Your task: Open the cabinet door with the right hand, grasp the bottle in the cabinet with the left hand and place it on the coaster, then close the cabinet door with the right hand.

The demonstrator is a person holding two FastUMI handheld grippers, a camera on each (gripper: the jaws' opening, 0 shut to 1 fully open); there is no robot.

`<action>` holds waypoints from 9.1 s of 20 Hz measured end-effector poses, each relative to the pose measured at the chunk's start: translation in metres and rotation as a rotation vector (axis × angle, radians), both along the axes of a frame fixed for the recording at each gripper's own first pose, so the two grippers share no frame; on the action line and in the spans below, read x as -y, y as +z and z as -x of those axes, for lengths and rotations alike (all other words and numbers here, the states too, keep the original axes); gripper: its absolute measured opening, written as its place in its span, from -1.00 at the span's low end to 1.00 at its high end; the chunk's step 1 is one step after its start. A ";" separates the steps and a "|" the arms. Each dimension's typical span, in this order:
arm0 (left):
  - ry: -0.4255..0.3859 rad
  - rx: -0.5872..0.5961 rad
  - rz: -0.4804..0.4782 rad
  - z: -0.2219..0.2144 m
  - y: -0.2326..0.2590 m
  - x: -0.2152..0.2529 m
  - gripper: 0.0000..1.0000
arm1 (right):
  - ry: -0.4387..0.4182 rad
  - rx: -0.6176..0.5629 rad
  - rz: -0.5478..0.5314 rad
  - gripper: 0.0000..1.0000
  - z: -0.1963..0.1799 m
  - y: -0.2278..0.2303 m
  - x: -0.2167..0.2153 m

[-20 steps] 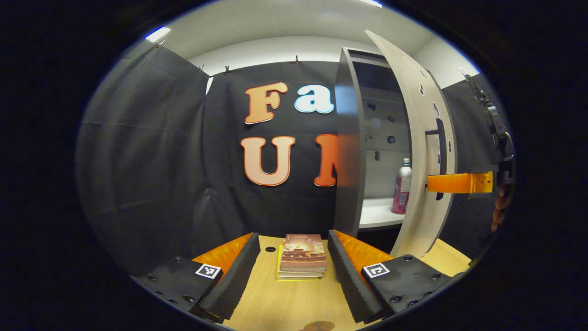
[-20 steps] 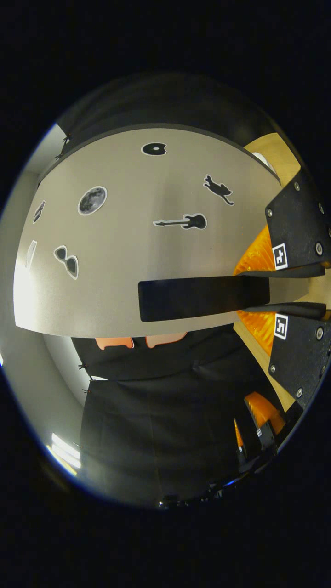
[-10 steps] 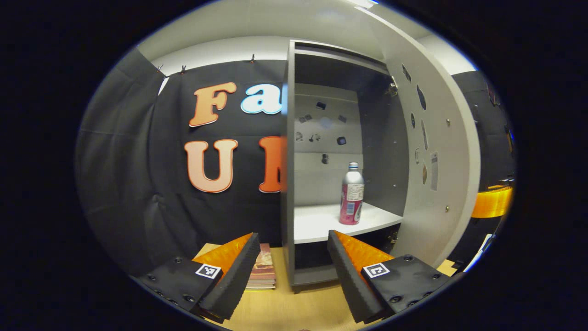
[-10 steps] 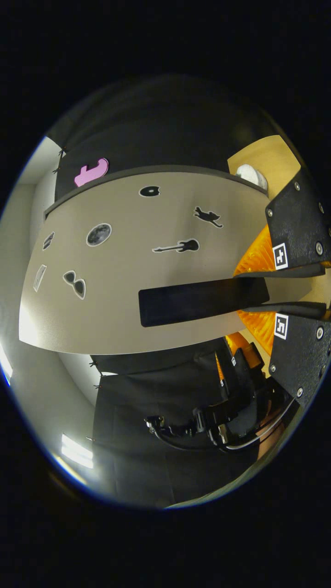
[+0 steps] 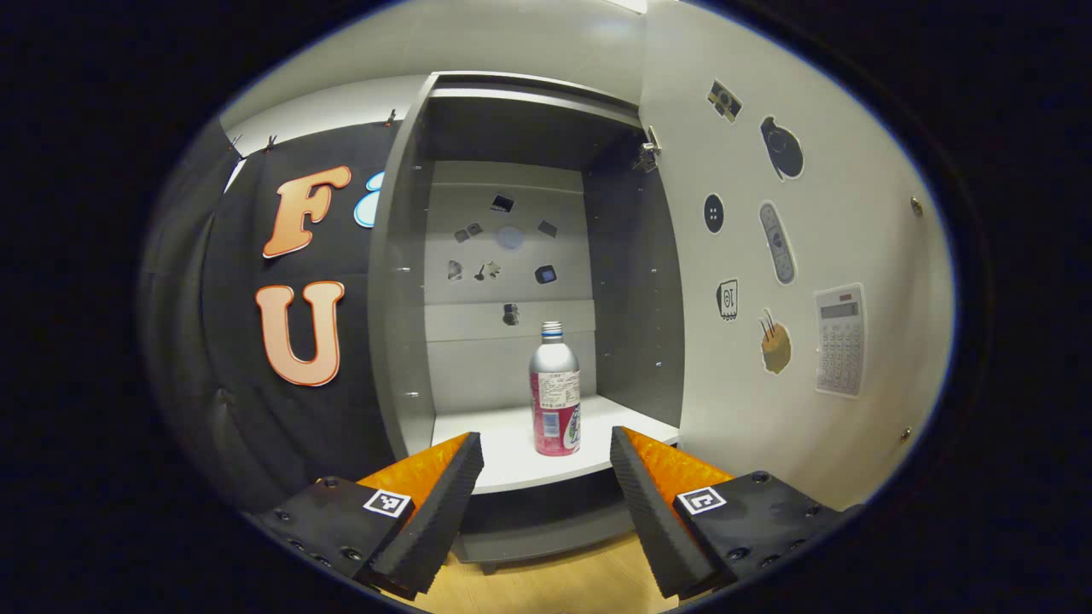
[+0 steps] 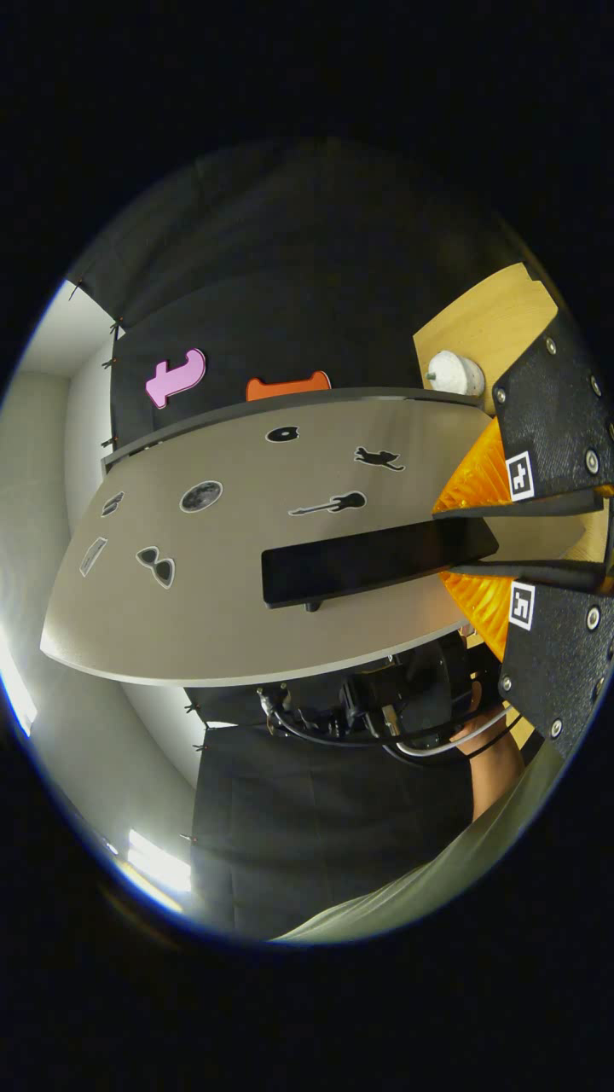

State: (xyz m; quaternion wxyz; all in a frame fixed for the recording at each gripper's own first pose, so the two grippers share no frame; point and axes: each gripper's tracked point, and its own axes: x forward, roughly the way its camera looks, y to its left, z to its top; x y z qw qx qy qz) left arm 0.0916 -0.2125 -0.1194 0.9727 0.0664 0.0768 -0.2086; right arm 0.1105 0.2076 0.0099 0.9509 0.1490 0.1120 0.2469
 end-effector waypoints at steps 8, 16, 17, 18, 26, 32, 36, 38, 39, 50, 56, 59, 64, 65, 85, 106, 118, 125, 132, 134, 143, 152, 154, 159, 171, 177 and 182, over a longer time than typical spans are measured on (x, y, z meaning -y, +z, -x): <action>0.016 0.042 0.002 -0.047 -0.012 0.040 0.92 | -0.031 -0.031 0.027 -0.63 0.002 -0.008 0.018; 0.107 -0.027 0.036 -0.106 -0.044 0.052 0.92 | -0.065 -0.031 0.075 -0.63 0.002 -0.010 0.032; 0.125 -0.039 0.040 -0.114 -0.048 0.051 0.92 | -0.054 -0.034 0.071 -0.63 0.002 -0.011 0.034; 0.134 -0.058 0.038 -0.121 -0.055 0.053 0.90 | -0.042 -0.041 0.060 -0.63 0.003 -0.010 0.032; 0.174 -0.127 0.014 -0.161 -0.102 0.062 0.91 | -0.024 -0.050 0.050 -0.63 0.004 -0.010 0.033; 0.170 -0.118 -0.017 -0.172 -0.108 0.064 0.92 | -0.076 -0.044 0.083 -0.63 0.001 -0.013 0.042; 0.125 -0.100 -0.028 -0.167 -0.097 0.069 0.72 | -0.107 -0.048 0.092 -0.63 0.000 -0.015 0.047; 0.122 -0.130 -0.005 -0.158 -0.097 0.070 0.68 | -0.122 -0.050 0.103 -0.63 -0.001 -0.017 0.049; 0.121 -0.131 0.012 -0.151 -0.094 0.070 0.69 | -0.127 -0.051 0.115 -0.57 -0.001 -0.018 0.051; 0.109 -0.032 -0.005 -0.061 -0.060 0.020 0.62 | -0.161 -0.065 0.128 -0.72 0.000 -0.020 0.060; 0.181 -0.037 -0.001 -0.018 -0.061 -0.018 0.62 | -0.160 -0.061 0.151 -0.51 -0.001 -0.020 0.066; 0.231 -0.044 -0.017 0.005 -0.068 -0.037 0.62 | -0.152 -0.064 0.127 -0.31 -0.002 -0.024 0.076; 0.332 -0.038 -0.037 0.043 -0.073 -0.068 0.66 | -0.052 -0.057 0.100 -0.48 0.000 -0.025 0.072; 0.355 -0.035 -0.039 0.049 -0.073 -0.075 0.62 | -0.039 -0.058 0.104 -0.47 0.001 -0.026 0.074; 0.397 -0.236 -0.062 0.182 -0.217 -0.186 0.65 | -0.353 -0.278 0.039 -0.43 0.062 -0.095 0.078; 0.370 -0.175 -0.088 0.214 -0.315 -0.233 0.70 | -0.421 -0.282 0.086 -0.31 0.047 -0.096 0.088; 0.383 -0.268 -0.142 0.220 -0.262 -0.239 0.92 | -0.413 -0.207 0.050 -0.13 0.027 -0.057 0.112; 0.427 -0.272 -0.160 0.221 -0.220 -0.218 0.92 | -0.361 -0.107 0.024 0.08 0.004 -0.025 0.133; 0.449 -0.239 -0.111 0.208 -0.164 -0.189 0.92 | -0.252 -0.023 0.003 0.25 -0.022 -0.011 0.126; 0.443 -0.216 -0.110 0.204 -0.148 -0.180 0.92 | -0.222 0.002 -0.003 0.17 -0.027 -0.007 0.125; 0.418 -0.146 -0.090 0.178 -0.098 -0.137 0.92 | 0.043 0.084 0.034 0.19 -0.019 0.001 0.093; 0.426 -0.100 -0.043 0.171 -0.062 -0.138 0.91 | 0.250 0.082 -0.027 -0.05 -0.010 0.002 0.067; 0.424 -0.088 -0.031 0.167 -0.054 -0.149 0.92 | 0.256 0.077 -0.027 -0.05 -0.009 0.003 0.067; 0.390 -0.067 -0.040 0.149 -0.038 -0.178 0.91 | 0.230 0.076 -0.029 -0.16 -0.013 -0.001 0.070; 0.446 -0.041 -0.033 0.134 -0.027 -0.271 0.92 | 0.204 -0.020 -0.136 1.00 -0.057 -0.015 0.052; 0.526 -0.035 -0.039 0.133 -0.028 -0.322 0.91 | 0.176 -0.052 -0.198 0.89 -0.072 -0.007 0.050; 0.555 -0.027 -0.032 0.128 -0.027 -0.339 0.90 | 0.155 -0.020 -0.146 0.86 -0.086 -0.002 0.030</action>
